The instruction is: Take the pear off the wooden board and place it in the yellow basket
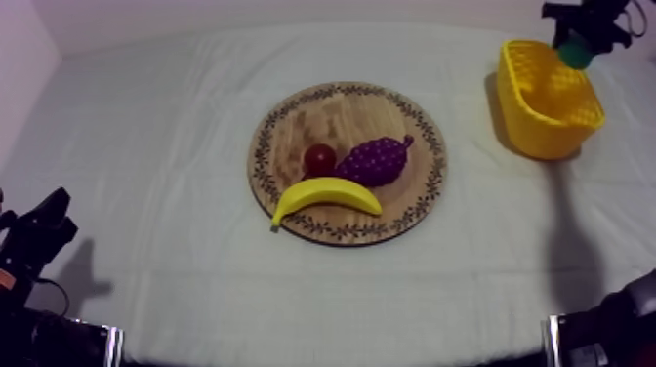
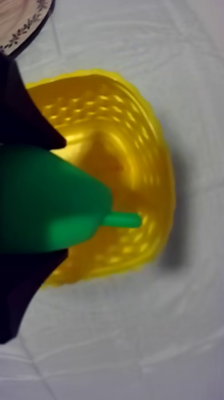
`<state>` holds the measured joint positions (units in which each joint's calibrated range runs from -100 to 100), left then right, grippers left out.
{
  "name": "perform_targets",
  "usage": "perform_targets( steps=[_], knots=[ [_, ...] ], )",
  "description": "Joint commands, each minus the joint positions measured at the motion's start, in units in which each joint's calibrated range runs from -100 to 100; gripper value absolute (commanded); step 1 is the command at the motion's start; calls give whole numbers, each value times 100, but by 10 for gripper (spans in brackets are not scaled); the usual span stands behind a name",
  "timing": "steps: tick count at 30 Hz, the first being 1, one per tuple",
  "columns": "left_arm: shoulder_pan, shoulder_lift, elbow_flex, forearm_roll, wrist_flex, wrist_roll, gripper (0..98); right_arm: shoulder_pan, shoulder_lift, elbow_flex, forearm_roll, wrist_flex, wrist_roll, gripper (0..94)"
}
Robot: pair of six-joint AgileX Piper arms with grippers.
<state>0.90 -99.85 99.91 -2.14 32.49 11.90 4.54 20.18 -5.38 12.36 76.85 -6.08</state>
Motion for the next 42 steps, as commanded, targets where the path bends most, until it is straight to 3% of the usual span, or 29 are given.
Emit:
perform_targets(
  steps=[1, 10, 15, 20, 27, 35, 42],
  knots=[
    [0, 2, -2, 1, 0, 0, 1, -34, 254, 16, 30, 2, 5, 434],
    [0, 2, -2, 1, 0, 0, 1, -57, 678, -27, -137, 362, 263, 775],
    [0, 2, -2, 1, 0, 0, 1, -47, 463, 38, -151, 348, 302, 823],
    [0, 2, -2, 1, 0, 0, 1, -3, -451, 294, -307, -127, 317, 689],
    [0, 2, -2, 1, 0, 0, 1, -48, -2671, 1383, -736, -1237, 343, 480],
    [0, 2, -2, 1, 0, 0, 1, -672, -5494, 3583, -813, -2114, 197, 276],
    [0, 2, -2, 1, 0, 0, 1, -1117, -7463, 5809, -1165, -2880, 329, 59]
  ],
)
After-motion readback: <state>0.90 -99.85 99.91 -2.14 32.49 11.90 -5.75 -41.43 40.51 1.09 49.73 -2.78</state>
